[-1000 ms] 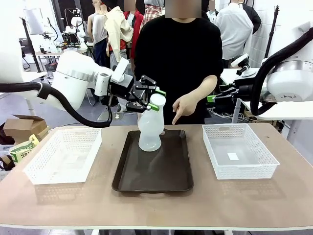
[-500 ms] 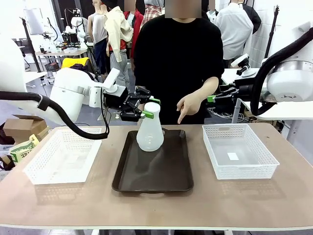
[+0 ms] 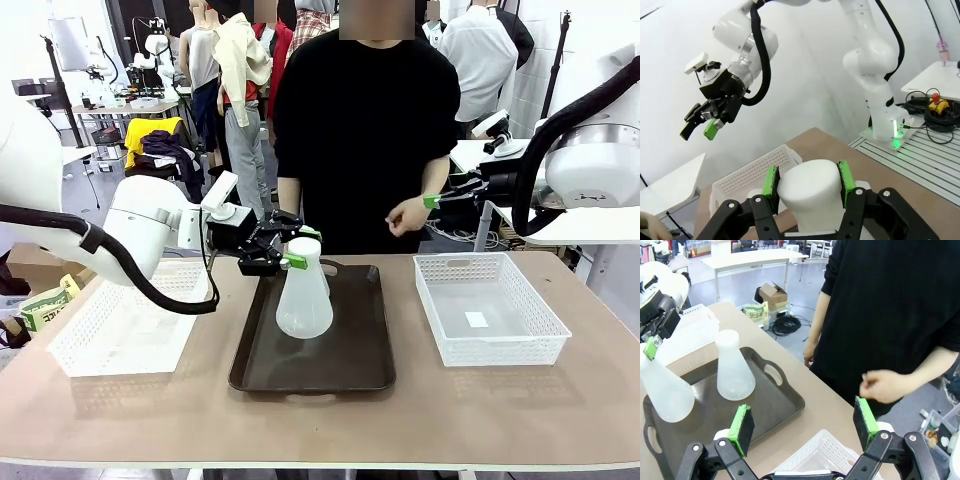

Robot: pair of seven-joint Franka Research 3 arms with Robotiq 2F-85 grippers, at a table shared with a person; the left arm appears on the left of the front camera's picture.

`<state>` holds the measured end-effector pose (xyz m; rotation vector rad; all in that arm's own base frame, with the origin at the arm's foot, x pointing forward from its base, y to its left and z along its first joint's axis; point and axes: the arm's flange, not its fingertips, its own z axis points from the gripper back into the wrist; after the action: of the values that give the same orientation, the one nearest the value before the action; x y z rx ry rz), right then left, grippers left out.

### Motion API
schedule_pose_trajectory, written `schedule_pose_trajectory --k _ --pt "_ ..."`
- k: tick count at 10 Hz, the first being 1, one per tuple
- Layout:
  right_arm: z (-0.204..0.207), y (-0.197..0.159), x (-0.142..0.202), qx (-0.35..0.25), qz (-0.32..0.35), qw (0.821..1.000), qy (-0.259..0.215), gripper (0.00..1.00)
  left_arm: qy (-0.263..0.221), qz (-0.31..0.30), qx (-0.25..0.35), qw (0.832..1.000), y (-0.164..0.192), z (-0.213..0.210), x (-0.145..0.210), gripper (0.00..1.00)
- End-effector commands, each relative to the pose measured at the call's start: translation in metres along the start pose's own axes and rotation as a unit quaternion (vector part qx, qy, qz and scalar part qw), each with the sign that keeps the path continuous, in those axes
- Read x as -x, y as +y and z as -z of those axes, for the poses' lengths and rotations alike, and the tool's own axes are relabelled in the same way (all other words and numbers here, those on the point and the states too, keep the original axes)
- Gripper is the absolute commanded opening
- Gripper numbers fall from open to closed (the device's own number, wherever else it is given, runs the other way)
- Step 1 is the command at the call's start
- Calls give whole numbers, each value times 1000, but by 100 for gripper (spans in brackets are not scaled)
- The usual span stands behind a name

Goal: Prepare the laboratory tools.
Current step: Place the picked Big flask upright in the Handle tray as directed by the person.

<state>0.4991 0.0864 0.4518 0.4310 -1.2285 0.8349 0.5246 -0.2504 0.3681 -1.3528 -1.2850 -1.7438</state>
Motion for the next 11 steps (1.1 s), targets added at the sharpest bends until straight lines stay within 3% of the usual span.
schedule_pose_trajectory --k 1,2,5,11 --pt "-1 0 -1 1 5 1000 7 100 -7 6 -8 1000 4 3 -5 0" --pt "-1 0 -1 1 5 1000 7 100 0 0 0 1000 0 0 0 0" --pt "-1 0 -1 1 5 1000 7 100 -17 -25 -55 998 -7 10 28 0" --pt "-1 0 -1 1 5 1000 7 100 -26 -40 -50 998 -19 1 60 0"
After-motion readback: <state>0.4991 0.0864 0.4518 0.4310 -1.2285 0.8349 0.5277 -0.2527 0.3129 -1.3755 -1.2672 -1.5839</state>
